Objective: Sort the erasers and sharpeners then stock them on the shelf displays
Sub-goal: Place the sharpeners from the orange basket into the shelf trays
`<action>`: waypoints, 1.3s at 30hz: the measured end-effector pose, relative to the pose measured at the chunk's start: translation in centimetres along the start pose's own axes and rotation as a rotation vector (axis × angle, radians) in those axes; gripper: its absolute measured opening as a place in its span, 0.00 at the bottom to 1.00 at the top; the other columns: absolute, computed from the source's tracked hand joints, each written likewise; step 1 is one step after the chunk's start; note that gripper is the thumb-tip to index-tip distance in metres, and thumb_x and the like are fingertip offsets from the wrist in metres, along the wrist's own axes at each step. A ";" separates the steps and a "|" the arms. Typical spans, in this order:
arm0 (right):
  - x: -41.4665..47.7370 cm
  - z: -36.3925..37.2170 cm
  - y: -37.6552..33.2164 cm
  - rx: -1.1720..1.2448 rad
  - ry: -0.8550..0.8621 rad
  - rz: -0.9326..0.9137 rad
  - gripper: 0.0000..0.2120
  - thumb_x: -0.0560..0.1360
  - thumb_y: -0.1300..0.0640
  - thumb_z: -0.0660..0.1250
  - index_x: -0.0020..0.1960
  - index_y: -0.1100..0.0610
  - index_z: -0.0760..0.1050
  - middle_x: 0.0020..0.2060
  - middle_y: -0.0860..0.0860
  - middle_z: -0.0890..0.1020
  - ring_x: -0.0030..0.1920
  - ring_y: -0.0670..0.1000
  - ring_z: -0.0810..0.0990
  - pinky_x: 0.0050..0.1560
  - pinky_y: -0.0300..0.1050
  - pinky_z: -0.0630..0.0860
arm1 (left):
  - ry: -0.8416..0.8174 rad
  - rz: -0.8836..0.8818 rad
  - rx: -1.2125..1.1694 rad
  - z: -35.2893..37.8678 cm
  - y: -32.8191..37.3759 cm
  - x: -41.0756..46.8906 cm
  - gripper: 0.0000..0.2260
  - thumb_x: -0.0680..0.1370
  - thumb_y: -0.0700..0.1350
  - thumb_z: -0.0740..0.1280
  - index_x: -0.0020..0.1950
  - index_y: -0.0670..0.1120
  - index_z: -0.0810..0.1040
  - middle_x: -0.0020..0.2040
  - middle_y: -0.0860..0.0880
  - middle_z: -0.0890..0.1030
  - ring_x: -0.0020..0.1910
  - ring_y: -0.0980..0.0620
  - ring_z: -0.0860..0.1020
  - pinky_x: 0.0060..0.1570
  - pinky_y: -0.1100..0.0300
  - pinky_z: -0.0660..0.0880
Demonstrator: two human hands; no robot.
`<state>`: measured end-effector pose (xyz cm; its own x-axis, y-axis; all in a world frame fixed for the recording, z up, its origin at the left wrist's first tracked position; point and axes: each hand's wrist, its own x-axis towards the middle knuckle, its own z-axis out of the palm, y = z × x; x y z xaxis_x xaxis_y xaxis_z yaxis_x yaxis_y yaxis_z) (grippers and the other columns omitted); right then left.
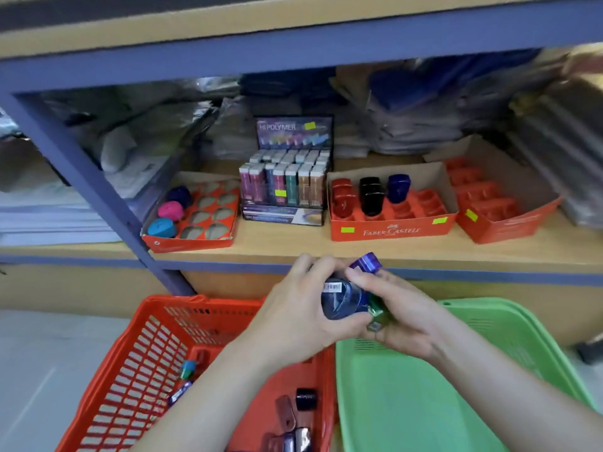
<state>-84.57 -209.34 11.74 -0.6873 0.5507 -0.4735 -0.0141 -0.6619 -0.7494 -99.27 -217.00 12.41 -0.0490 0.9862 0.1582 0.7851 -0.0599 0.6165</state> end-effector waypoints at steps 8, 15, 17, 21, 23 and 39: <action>-3.4 -3.1 -5.3 -0.096 -0.075 -0.127 0.13 0.68 0.60 0.73 0.50 0.50 0.77 0.46 0.56 0.82 0.38 0.52 0.79 0.28 0.40 0.75 | -0.053 0.014 0.057 -0.5 3.5 3.0 0.26 0.62 0.69 0.69 0.53 0.63 0.64 0.52 0.61 0.70 0.50 0.63 0.72 0.51 0.58 0.74; -4.2 -5.7 -7.4 -0.767 0.126 -0.437 0.15 0.68 0.66 0.75 0.49 0.50 0.79 0.38 0.43 0.81 0.35 0.43 0.77 0.36 0.38 0.74 | 0.017 -0.147 -0.404 -1.6 6.6 6.1 0.19 0.71 0.66 0.62 0.40 0.50 0.77 0.28 0.54 0.72 0.25 0.53 0.72 0.27 0.62 0.68; -3.5 -6.2 -7.2 -1.025 0.210 -0.616 0.18 0.68 0.63 0.75 0.50 0.44 0.78 0.38 0.38 0.80 0.38 0.39 0.76 0.42 0.35 0.71 | -0.009 -0.171 -0.361 -0.2 7.4 7.3 0.24 0.69 0.69 0.59 0.37 0.48 0.77 0.26 0.52 0.73 0.22 0.50 0.74 0.23 0.64 0.65; -3.3 -6.9 -6.8 -1.338 0.362 -0.726 0.21 0.68 0.54 0.71 0.58 0.39 0.74 0.47 0.43 0.77 0.51 0.46 0.74 0.50 0.45 0.72 | 0.005 -0.257 -0.423 1.4 7.9 8.9 0.16 0.68 0.59 0.74 0.38 0.48 0.77 0.28 0.51 0.79 0.26 0.51 0.78 0.24 0.61 0.69; -3.5 -7.3 -7.1 -1.330 0.382 -0.688 0.28 0.69 0.54 0.72 0.65 0.37 0.69 0.51 0.45 0.76 0.53 0.48 0.75 0.55 0.48 0.73 | -0.073 -0.338 -0.609 1.8 7.7 9.3 0.09 0.70 0.47 0.76 0.42 0.45 0.78 0.29 0.47 0.80 0.26 0.51 0.78 0.23 0.62 0.69; -4.8 -9.2 -9.7 -0.460 -0.209 -0.242 0.22 0.68 0.63 0.73 0.59 0.48 0.80 0.50 0.50 0.83 0.37 0.47 0.80 0.32 0.41 0.74 | 0.093 -0.364 -1.159 5.3 8.8 12.5 0.05 0.76 0.42 0.67 0.50 0.43 0.80 0.45 0.42 0.82 0.44 0.45 0.80 0.48 0.50 0.76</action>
<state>-74.41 -200.89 17.00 -0.8340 0.5156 -0.1965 0.0970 -0.2136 -0.9721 -89.67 -204.41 15.73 -0.2325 0.9621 -0.1423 -0.2977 0.0688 0.9522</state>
